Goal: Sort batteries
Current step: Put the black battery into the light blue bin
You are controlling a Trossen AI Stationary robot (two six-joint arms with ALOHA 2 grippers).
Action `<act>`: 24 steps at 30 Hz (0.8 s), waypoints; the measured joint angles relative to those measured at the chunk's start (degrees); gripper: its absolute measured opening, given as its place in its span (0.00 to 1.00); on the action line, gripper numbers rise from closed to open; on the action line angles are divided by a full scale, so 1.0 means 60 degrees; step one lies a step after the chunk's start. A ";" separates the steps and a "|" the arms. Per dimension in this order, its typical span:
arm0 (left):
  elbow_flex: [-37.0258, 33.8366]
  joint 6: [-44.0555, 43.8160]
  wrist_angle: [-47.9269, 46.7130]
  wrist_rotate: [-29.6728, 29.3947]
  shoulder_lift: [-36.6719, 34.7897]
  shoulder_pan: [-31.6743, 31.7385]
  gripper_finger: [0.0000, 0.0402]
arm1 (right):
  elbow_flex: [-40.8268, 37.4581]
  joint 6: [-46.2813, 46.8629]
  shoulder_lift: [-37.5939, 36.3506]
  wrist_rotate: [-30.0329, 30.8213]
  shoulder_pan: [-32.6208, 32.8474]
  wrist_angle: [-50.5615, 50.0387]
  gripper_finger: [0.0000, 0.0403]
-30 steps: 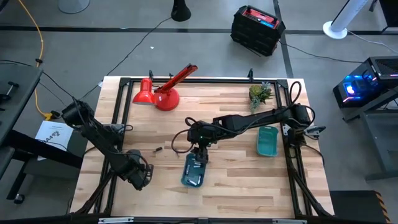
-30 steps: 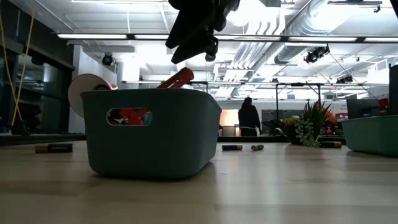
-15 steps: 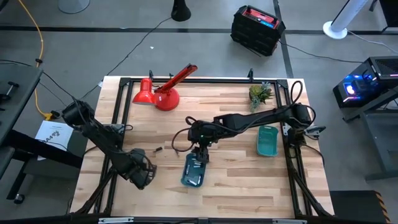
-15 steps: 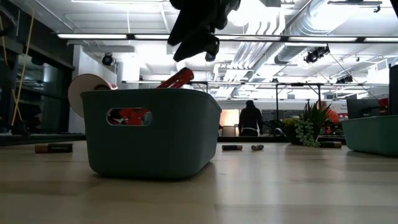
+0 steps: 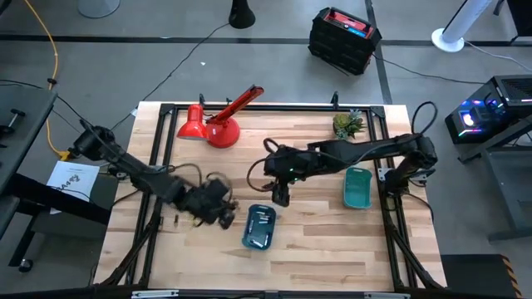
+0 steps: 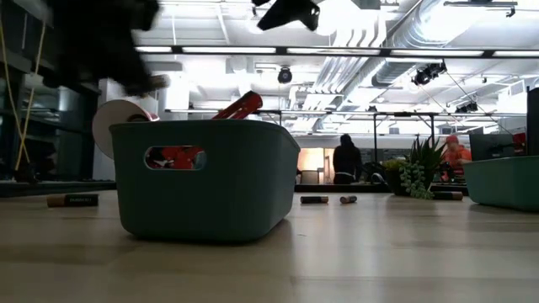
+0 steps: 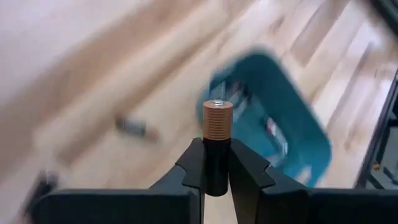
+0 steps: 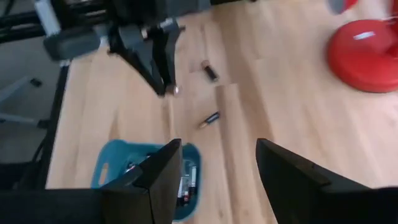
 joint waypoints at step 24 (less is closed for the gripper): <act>0.1460 0.6500 0.1214 0.0443 -0.0709 0.3374 0.08 | -0.3775 0.9605 -0.2434 0.1641 0.2310 -0.8312 0.03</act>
